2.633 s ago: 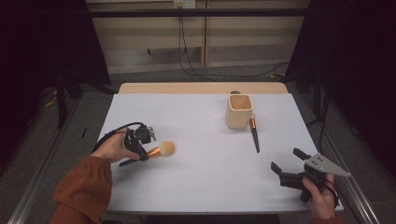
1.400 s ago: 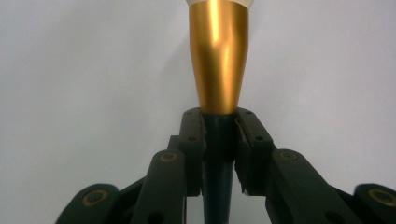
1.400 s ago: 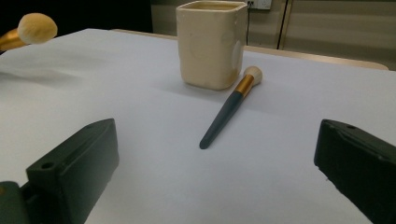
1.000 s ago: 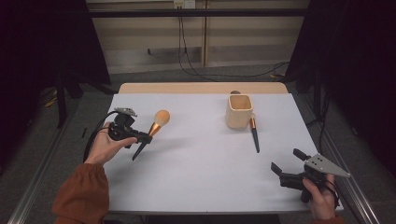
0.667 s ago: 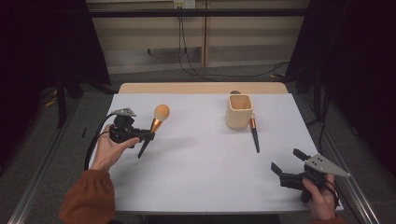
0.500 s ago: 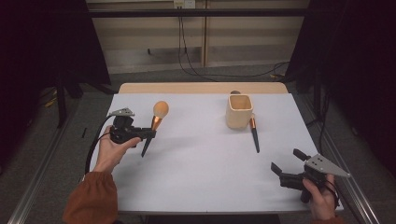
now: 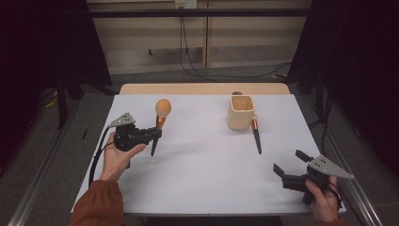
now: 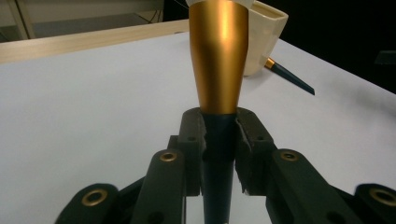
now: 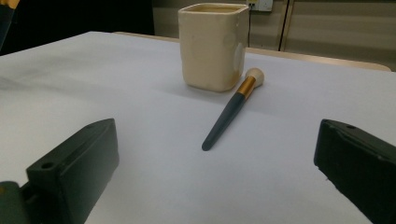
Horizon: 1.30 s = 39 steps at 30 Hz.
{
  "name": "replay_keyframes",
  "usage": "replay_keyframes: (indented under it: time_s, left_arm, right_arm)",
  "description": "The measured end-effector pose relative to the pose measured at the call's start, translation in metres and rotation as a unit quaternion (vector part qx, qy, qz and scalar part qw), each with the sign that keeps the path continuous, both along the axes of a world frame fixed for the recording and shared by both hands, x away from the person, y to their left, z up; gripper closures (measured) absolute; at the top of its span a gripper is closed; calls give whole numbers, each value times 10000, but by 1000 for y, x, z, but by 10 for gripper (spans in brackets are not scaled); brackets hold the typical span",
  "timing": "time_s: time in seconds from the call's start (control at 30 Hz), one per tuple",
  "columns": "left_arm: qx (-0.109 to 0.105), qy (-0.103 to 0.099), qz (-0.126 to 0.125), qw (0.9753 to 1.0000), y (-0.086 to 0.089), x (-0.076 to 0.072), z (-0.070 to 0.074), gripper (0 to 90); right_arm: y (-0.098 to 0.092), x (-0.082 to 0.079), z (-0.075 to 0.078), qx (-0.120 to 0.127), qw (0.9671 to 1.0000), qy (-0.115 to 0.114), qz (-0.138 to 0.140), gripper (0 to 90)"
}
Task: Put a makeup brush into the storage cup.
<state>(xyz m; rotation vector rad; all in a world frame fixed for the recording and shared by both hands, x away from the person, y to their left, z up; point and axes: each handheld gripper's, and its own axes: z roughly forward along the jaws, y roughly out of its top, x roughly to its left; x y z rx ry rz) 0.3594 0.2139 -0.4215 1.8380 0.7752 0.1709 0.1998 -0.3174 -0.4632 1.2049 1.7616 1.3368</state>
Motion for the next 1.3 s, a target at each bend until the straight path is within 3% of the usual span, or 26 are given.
replay_keyframes:
  time_s: [0.27, 0.5, 0.8, 0.97, 1.1, 1.17, 1.3]
  left_arm:
    - [-269, -291, -22, 9992, -10, -16, 0, 743]
    - [-384, -289, -39, 9988, -21, -26, -5, 743]
    - [-404, -429, -213, 9980, -41, -41, -4, 743]
    - [-467, -497, -339, 9971, -50, -46, 0, 744]
    - [-459, -543, -449, 9965, -56, -50, 1, 743]
    - [-522, -510, -512, 9960, -61, -53, 1, 743]
    - [-561, -566, -574, 9952, -66, -55, 2, 744]
  right_arm:
    - [1, -1, 0, 47, 10000, -21, 31, 0]
    - [4, -1, 2, 112, 9998, -69, 141, 0]
    - [15, -1, 4, 176, 9980, -111, 592, 5]
    - [22, 0, 10, 357, 9968, -128, 702, 0]
    - [30, 0, 16, 352, 9961, -129, 800, 0]
    - [39, 0, 18, 276, 9945, -143, 1000, 0]
    - [51, 2, 24, 377, 9917, -171, 1221, 0]
